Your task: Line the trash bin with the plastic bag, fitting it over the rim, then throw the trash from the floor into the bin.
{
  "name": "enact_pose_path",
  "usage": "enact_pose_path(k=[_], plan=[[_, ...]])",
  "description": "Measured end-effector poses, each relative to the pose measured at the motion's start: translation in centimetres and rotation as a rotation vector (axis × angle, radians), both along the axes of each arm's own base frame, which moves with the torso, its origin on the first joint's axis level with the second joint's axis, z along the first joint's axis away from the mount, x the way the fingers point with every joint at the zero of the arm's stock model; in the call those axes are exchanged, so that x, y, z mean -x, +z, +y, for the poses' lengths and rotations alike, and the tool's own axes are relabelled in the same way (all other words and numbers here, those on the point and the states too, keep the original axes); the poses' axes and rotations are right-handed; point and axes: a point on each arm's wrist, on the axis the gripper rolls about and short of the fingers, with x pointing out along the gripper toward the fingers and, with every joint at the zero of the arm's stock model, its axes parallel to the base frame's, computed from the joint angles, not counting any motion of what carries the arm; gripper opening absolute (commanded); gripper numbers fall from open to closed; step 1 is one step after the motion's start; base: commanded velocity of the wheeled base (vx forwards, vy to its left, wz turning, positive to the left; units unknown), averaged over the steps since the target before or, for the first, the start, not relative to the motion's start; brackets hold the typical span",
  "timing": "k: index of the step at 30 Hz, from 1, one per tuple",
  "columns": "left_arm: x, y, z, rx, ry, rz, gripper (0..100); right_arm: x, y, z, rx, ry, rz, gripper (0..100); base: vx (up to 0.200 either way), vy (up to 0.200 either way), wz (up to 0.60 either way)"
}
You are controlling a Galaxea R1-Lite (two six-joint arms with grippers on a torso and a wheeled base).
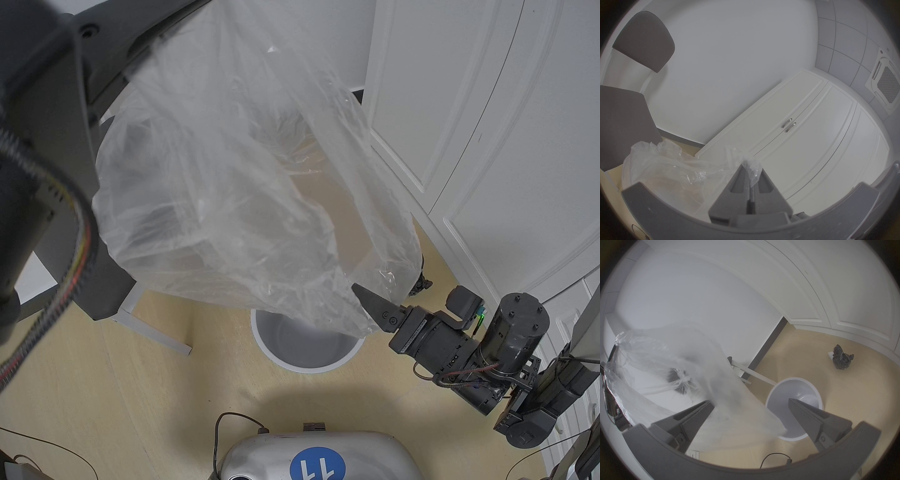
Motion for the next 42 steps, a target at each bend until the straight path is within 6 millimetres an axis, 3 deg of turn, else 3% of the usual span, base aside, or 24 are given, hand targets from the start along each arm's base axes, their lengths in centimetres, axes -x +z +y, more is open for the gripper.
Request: enact_pose_path(k=[13,42], plan=[[0.1,0.2,0.2,0.007,0.001,-0.005,0,-0.7,-2.1,0.1,0.054,-0.024,0.050,100,0.000,0.000,0.00],[0.5,0.6,0.7,0.026,-0.014,-0.010,0,-1.1,-2.6,-0.2,0.063,-0.032,0.069,100,0.000,0.000,0.00]])
